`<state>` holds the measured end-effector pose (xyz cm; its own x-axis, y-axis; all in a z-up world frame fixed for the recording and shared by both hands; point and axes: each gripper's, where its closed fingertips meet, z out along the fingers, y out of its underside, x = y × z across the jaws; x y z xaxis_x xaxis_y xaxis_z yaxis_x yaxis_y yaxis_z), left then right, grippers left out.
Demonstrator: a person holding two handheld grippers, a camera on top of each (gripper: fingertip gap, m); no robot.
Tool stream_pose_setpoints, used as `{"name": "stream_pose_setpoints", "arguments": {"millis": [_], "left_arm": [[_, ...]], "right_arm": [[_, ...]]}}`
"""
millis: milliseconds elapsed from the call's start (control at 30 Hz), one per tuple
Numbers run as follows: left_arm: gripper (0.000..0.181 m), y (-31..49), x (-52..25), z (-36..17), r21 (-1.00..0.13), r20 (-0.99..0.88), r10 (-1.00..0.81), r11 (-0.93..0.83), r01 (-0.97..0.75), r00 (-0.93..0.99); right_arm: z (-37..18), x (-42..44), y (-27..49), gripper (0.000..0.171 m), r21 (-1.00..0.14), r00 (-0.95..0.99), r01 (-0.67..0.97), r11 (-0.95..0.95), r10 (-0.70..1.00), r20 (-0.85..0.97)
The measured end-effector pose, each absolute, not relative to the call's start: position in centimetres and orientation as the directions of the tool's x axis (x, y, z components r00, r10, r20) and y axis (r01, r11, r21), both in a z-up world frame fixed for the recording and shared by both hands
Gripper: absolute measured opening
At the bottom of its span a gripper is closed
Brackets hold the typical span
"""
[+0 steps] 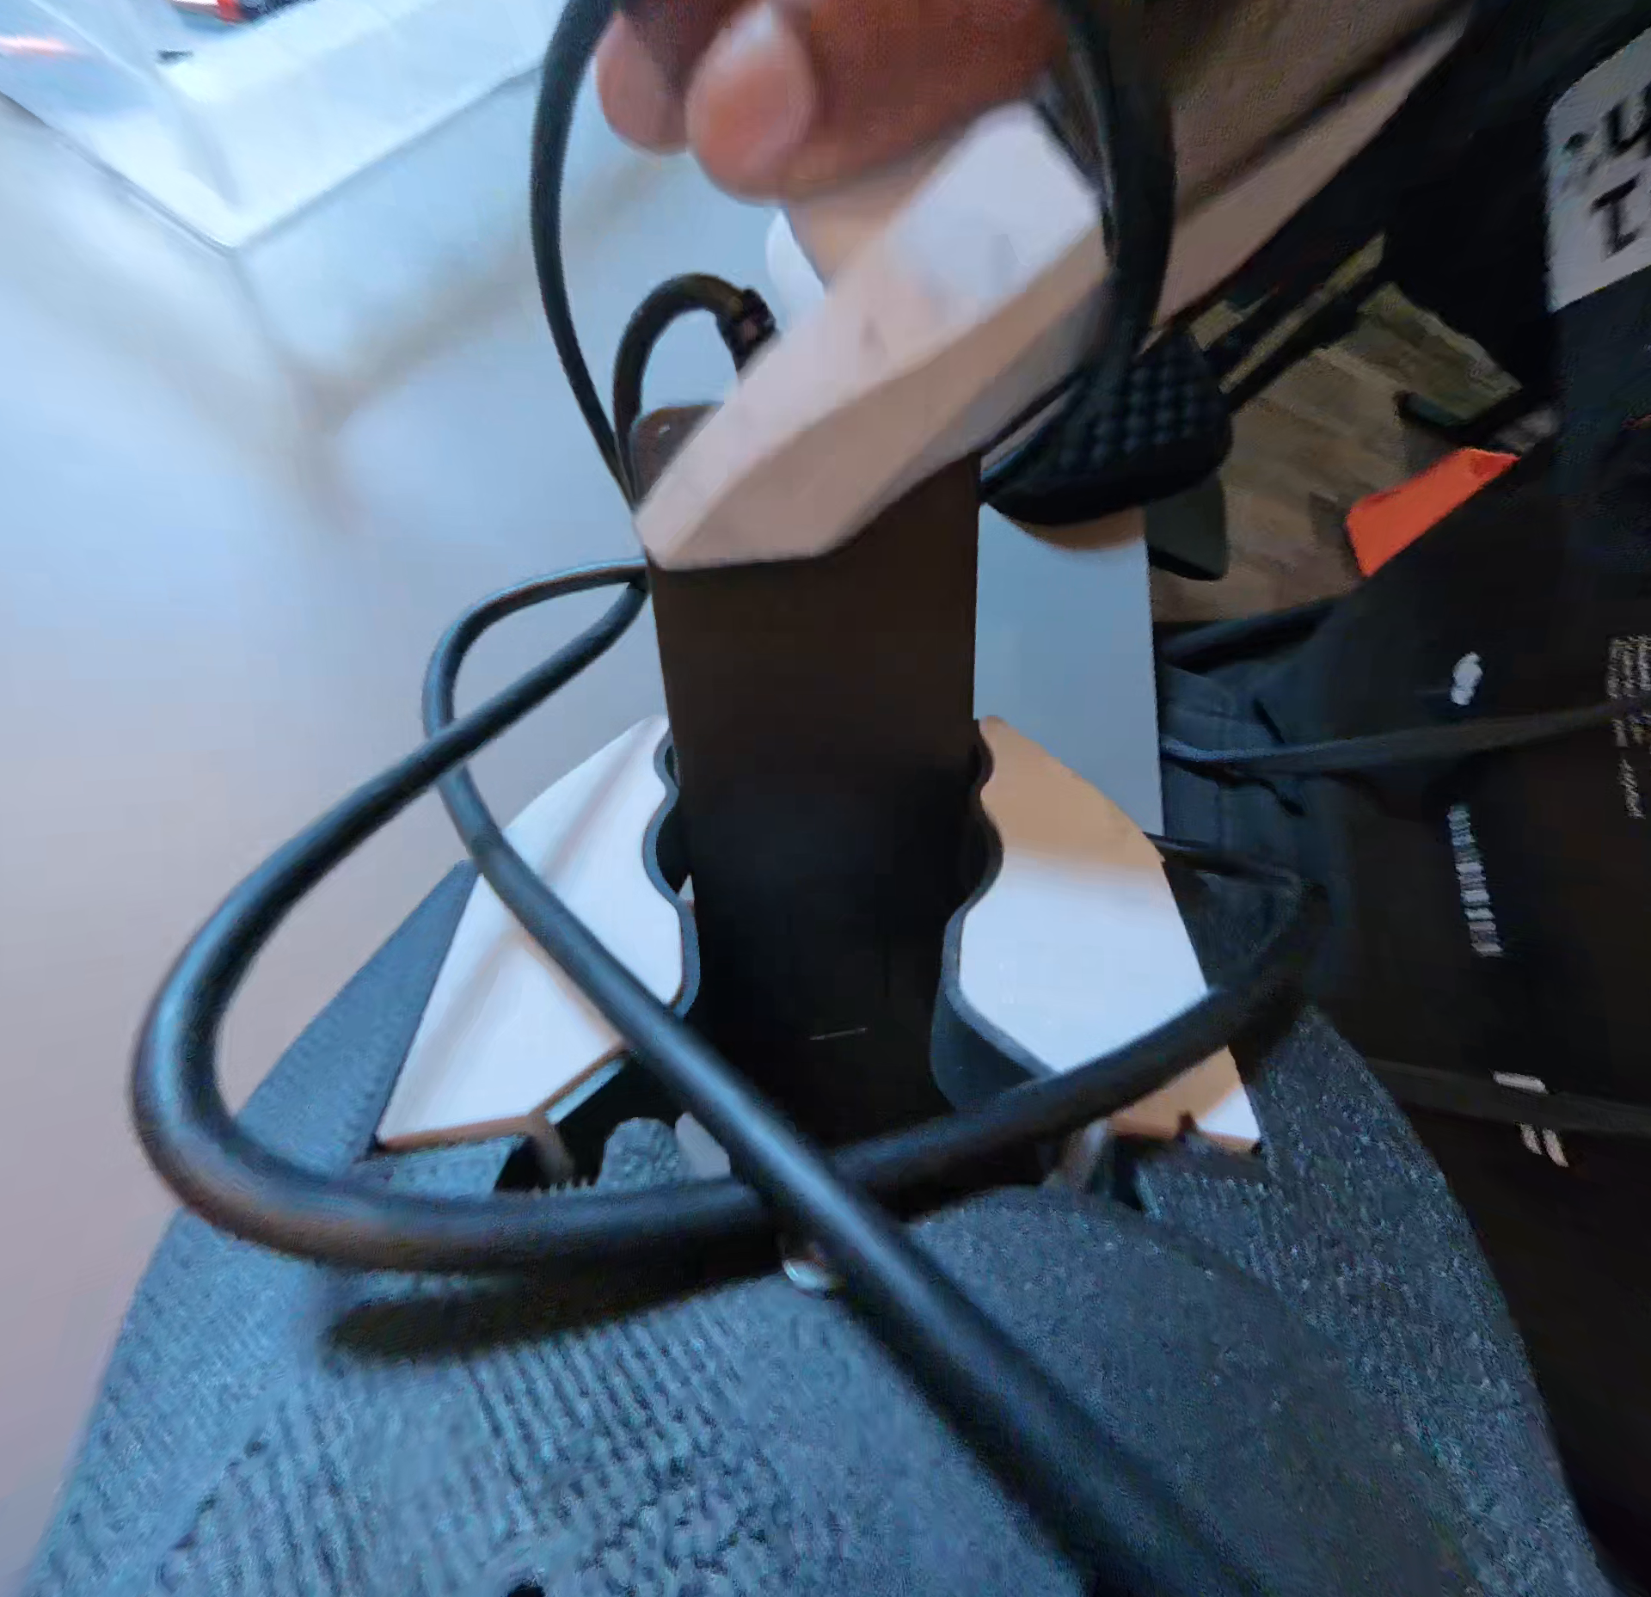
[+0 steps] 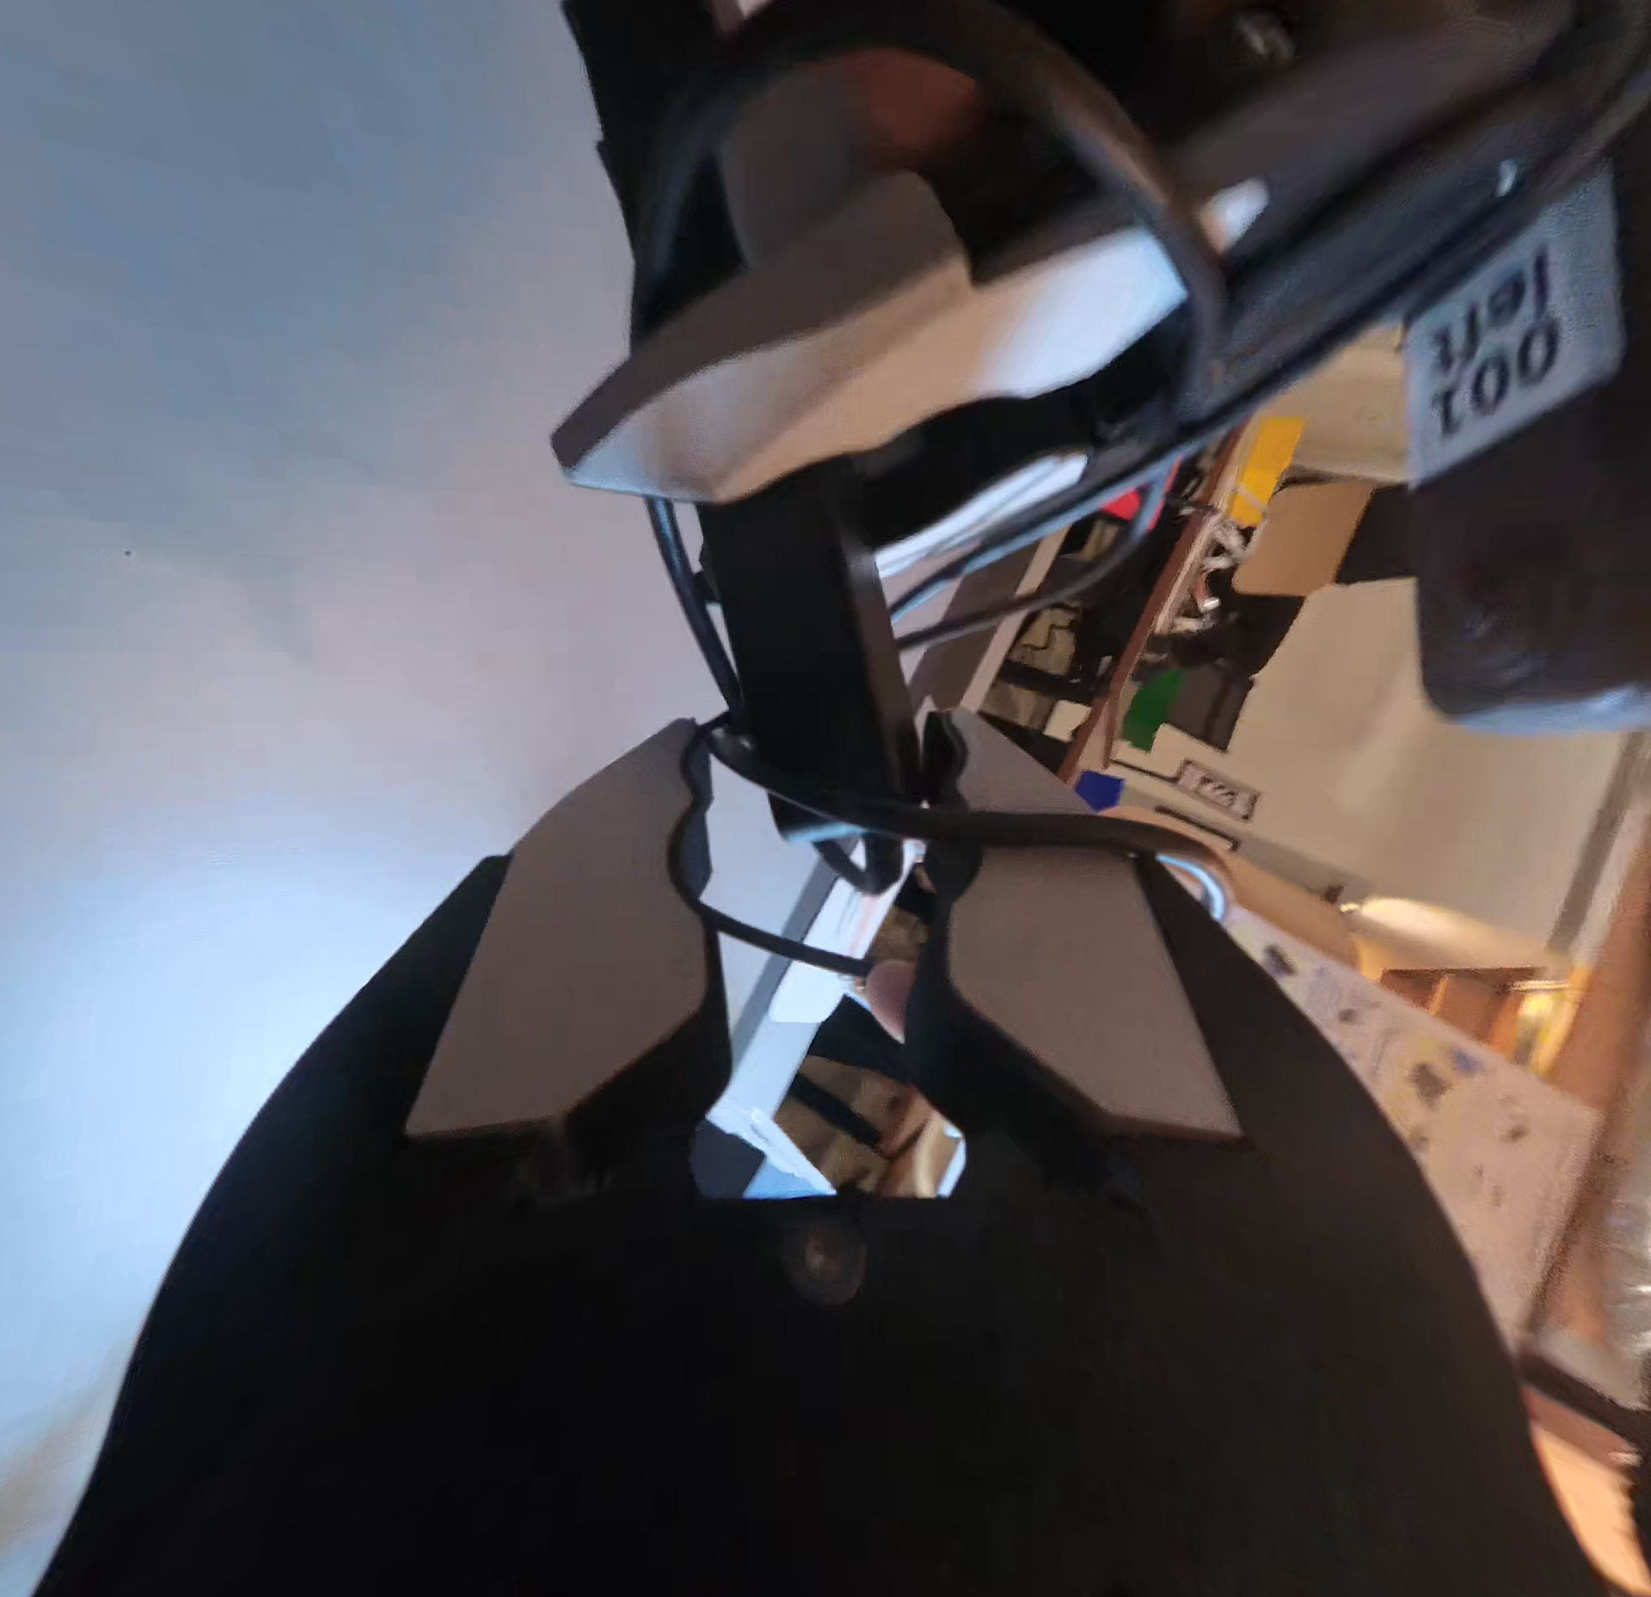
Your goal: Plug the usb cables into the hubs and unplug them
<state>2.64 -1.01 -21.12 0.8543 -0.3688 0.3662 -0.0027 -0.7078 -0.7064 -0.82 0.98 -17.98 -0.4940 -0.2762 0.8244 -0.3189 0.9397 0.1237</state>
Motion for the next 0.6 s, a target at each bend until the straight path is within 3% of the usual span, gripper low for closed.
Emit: {"name": "stream_pose_setpoints", "arguments": {"millis": [67,233,400,600], "left_arm": [[0.060,-1.5,3.5,-21.3,-0.696,0.409,-0.413,-0.718,-0.014,0.814],[0.058,-2.8,1.4,-18.6,-0.799,0.358,-0.428,-0.601,0.034,0.830],[0.050,-4.1,-6.4,-16.0,-0.881,0.313,-0.166,-0.419,0.220,0.935],[0.047,-4.4,-7.7,-16.2,-0.909,0.260,-0.087,-0.358,0.213,0.962]], "right_arm": [[-18.3,-0.2,0.8,0.037,0.188,-0.489,-0.335,0.923,-0.341,0.803],[-15.8,1.7,4.0,0.030,0.128,-0.669,-0.214,0.969,-0.240,0.704],[-10.5,4.3,11.0,0.030,-0.033,-0.893,0.095,0.995,0.100,0.439],[-3.0,2.3,23.5,0.030,0.075,-0.799,0.497,0.865,0.422,0.429]]}}
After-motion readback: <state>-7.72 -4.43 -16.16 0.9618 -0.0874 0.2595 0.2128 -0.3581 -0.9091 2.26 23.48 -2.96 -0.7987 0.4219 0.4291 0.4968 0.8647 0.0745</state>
